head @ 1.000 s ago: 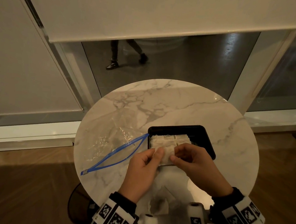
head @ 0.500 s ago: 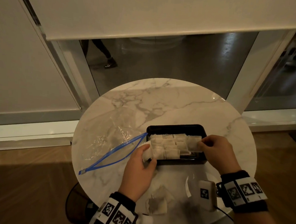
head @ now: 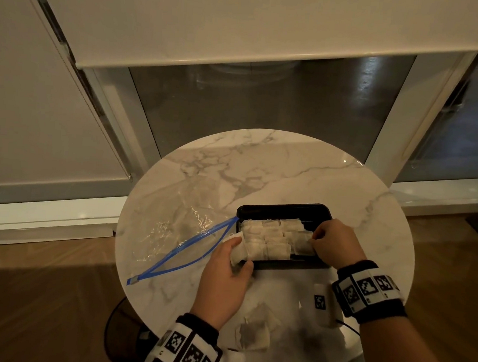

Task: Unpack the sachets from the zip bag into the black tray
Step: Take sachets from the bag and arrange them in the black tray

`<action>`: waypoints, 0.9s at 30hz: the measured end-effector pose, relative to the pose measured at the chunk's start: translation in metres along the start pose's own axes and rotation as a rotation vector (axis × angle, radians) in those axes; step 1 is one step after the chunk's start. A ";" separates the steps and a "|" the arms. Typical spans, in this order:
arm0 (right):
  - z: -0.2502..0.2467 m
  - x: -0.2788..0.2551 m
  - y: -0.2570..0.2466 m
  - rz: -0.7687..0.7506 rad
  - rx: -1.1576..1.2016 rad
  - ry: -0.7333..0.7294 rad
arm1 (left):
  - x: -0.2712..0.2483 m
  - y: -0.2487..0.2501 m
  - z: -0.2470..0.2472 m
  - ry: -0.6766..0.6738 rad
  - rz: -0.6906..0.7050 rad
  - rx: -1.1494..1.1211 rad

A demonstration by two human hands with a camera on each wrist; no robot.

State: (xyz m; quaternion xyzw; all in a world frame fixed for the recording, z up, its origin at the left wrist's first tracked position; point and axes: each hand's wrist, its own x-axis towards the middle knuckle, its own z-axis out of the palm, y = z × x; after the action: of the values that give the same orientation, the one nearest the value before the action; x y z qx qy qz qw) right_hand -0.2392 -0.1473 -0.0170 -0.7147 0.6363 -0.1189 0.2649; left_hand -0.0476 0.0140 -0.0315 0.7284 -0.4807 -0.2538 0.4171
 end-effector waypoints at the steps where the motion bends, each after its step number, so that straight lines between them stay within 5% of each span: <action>1: 0.002 0.001 0.000 0.008 -0.011 -0.019 | 0.000 0.000 0.000 0.000 -0.003 -0.005; 27: 0.023 0.017 -0.010 0.032 -0.179 -0.123 | 0.000 -0.001 0.000 -0.010 -0.022 -0.013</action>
State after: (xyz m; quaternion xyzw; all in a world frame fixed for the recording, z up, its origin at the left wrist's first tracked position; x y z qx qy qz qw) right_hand -0.2165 -0.1579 -0.0340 -0.7311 0.6384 -0.0132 0.2405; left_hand -0.0467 0.0147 -0.0326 0.7297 -0.4731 -0.2649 0.4166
